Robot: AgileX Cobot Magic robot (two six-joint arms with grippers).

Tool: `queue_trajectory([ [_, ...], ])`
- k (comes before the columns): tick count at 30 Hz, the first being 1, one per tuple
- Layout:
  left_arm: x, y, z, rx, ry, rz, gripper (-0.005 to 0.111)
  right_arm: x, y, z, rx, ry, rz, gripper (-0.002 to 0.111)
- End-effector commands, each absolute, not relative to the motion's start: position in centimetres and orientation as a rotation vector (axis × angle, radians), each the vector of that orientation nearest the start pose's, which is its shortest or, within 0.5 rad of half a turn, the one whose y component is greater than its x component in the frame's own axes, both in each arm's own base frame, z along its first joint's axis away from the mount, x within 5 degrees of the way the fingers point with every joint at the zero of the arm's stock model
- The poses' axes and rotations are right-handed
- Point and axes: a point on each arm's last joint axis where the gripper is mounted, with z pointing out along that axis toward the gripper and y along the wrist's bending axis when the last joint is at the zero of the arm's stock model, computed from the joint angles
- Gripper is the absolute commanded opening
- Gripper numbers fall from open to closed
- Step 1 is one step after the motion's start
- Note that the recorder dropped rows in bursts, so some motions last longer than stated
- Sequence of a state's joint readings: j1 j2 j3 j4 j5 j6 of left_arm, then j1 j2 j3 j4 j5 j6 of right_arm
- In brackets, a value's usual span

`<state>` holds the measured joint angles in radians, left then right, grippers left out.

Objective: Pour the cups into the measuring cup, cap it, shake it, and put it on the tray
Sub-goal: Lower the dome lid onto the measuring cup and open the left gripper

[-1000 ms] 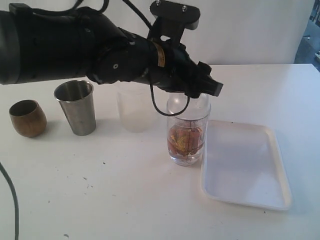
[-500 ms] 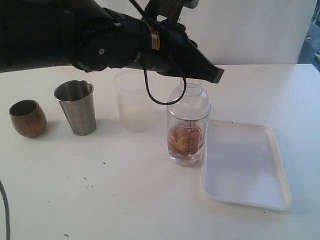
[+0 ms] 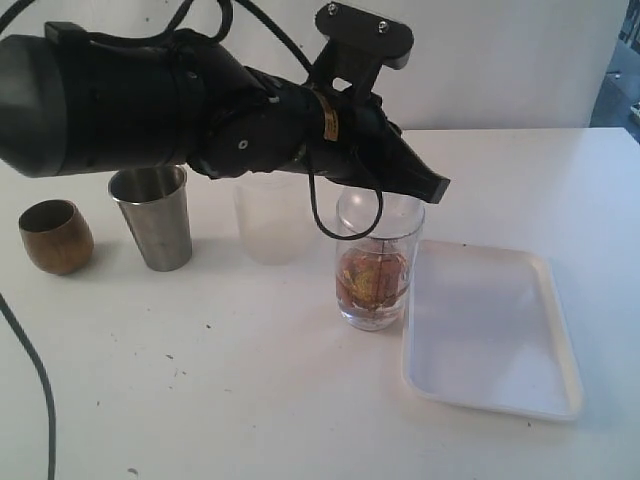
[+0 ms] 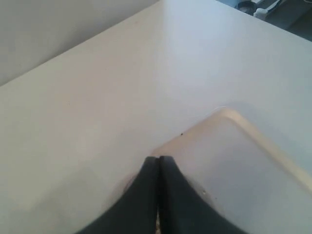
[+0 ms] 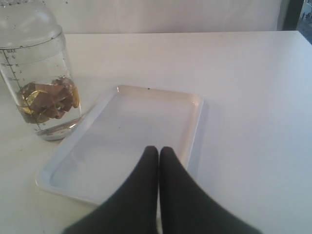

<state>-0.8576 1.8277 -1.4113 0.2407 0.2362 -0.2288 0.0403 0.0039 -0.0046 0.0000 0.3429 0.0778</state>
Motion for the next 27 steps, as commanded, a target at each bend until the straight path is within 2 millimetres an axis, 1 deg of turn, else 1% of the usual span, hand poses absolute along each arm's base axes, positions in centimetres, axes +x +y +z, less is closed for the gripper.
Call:
queue_trajectory([
  [1,28.4,-32.3,26.8,0.883,2.041,-0.424,0.000,5.3,0.2,18.2,0.040,1.826,0.085,0.000],
  [8,28.2,-32.0,26.5,0.884,2.090,-0.405,0.000,5.3,0.2,18.2,0.040,1.826,0.085,0.000],
  [11,28.1,-32.0,27.5,0.869,2.047,-0.431,0.000,5.3,0.2,18.2,0.040,1.826,0.085,0.000],
  [17,27.7,-31.7,30.3,0.829,1.928,-0.497,0.002,5.3,0.2,18.2,0.040,1.826,0.085,0.000],
  [20,27.4,-31.4,31.6,0.811,1.885,-0.520,0.013,5.3,0.2,18.2,0.040,1.826,0.085,0.000],
  [23,26.8,-30.8,33.3,0.794,1.851,-0.533,0.036,5.3,0.2,18.2,0.040,1.826,0.085,0.000],
  [25,26.3,-30.1,34.5,0.786,1.844,-0.531,0.048,5.3,0.2,18.2,0.040,1.826,0.085,0.000],
  [26,26.0,-29.6,35.2,0.780,1.842,-0.529,0.052,5.3,0.2,18.2,0.040,1.826,0.085,0.000],
  [27,25.6,-29.2,35.8,0.778,1.849,-0.523,0.053,5.3,0.2,18.2,0.040,1.826,0.085,0.000],
])
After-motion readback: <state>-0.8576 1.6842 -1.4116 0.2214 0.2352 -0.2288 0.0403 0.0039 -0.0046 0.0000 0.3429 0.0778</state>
